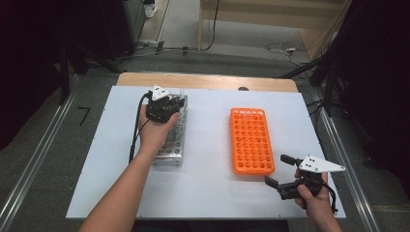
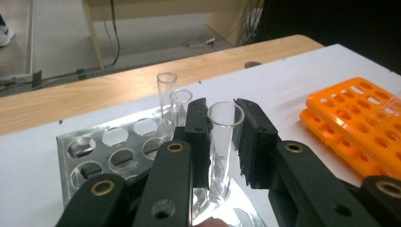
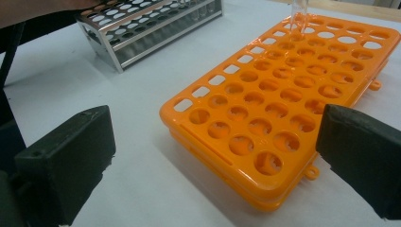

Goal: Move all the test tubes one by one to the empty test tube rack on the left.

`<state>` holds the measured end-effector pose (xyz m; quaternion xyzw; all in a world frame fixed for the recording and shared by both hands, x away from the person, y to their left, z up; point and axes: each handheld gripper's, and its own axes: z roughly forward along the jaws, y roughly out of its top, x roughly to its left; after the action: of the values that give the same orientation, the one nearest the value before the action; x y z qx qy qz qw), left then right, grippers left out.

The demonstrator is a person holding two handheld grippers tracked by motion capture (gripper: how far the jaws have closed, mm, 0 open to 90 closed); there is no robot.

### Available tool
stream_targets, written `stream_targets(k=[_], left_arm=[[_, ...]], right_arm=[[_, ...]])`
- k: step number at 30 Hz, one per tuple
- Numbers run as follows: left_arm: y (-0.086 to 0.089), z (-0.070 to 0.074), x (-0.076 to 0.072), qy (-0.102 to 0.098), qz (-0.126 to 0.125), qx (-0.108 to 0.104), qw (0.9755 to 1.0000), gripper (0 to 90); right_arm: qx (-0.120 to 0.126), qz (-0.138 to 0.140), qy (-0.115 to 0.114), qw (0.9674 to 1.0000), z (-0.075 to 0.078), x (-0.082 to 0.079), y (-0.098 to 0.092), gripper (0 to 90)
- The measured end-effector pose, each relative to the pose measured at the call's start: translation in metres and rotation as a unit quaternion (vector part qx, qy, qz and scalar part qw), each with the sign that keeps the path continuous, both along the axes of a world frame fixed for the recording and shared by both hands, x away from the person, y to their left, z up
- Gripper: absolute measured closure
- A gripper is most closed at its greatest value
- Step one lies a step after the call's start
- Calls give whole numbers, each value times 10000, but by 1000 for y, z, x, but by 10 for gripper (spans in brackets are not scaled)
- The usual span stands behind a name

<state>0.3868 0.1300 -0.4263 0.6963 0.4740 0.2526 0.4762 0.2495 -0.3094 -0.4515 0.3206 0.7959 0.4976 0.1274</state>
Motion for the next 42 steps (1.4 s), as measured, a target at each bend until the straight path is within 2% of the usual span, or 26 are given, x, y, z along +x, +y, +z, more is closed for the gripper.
stream_targets(k=[5, 9, 14, 16, 17, 18, 20, 24, 25, 28, 36, 42], left_arm=[[-3, -3, 0, 156, -20, 235, 9996, 750], [-5, -3, 1, 238, 45, 322, 9992, 720], [-4, -3, 1, 310, 4, 349, 9989, 703], [-3, -2, 0, 309, -21, 293, 9991, 665], [-2, -1, -1, 307, -42, 276, 9991, 592], [-2, 0, -2, 293, -49, 256, 9992, 592], [0, 3, -5, 302, -71, 179, 9994, 477], [3, 8, -16, 232, -127, -65, 9996, 247], [3, 8, -19, 220, -146, -130, 9996, 247], [5, 10, -29, 177, -191, -230, 9994, 144], [11, 14, -61, 72, -462, -388, 9982, 14], [15, 14, -85, -38, -656, -461, 9968, 0]], right_arm=[[8, 3, -36, 10000, 1, 0, 0, 0], [8, -1, -19, 10000, 0, 0, 0, 0], [9, 2, -18, 10000, 0, 0, 0, 0], [12, 5, -24, 10000, 0, 1, -1, 0], [24, 0, -15, 10000, 0, 1, -1, 0], [24, 0, -15, 10000, 0, 1, -1, 0], [38, -4, 0, 10000, 0, 1, -1, 0], [15, 31, 1, 10000, -1, 2, 1, 0], [15, 31, 1, 10000, -1, 2, 1, 0], [24, 48, 31, 10000, -1, 2, 3, 0], [71, 24, 48, 10000, 2, 5, 7, 0], [68, 63, 24, 10000, 7, 11, 15, 0]])
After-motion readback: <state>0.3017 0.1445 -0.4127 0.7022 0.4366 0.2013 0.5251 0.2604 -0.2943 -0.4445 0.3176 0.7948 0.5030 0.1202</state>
